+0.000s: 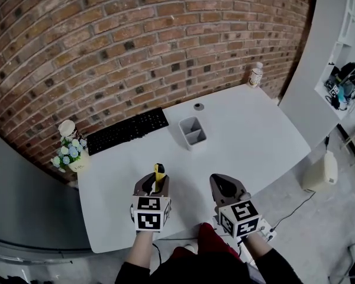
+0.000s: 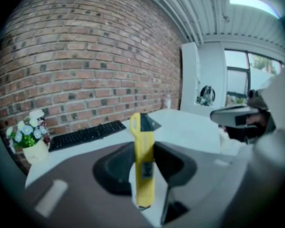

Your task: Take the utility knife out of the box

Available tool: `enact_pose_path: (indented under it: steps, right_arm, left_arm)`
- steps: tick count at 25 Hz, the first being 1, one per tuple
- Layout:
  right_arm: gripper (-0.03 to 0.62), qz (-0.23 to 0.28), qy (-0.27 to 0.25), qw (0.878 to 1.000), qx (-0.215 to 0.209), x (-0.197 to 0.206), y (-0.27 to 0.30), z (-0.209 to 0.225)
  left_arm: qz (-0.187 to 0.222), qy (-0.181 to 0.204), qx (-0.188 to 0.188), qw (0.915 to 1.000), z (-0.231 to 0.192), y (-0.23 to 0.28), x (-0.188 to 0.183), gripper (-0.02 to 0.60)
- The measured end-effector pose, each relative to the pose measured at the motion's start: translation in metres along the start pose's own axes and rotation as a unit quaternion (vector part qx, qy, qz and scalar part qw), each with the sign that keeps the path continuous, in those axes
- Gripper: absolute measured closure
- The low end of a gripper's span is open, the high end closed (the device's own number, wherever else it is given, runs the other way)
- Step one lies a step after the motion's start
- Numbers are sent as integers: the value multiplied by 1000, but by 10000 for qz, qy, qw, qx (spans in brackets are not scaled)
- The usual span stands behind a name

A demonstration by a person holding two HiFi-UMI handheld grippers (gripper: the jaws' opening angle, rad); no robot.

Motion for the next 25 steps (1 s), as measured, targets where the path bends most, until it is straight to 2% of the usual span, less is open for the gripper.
enact_pose_path:
  steps: [25]
  right_arm:
    - [586, -65, -5, 10000, 21, 33, -26, -43]
  left_arm:
    - [114, -396, 91, 9991, 4, -65, 44, 449]
Point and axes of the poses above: the fingertips, and each gripper's own axes: y forward along the fingers, z to its right, x out of its underside, the point moved 8 cm from there along -y, backward along the fingers, and after that the axes turned 10 degrees about y, right-handed, at the moved point
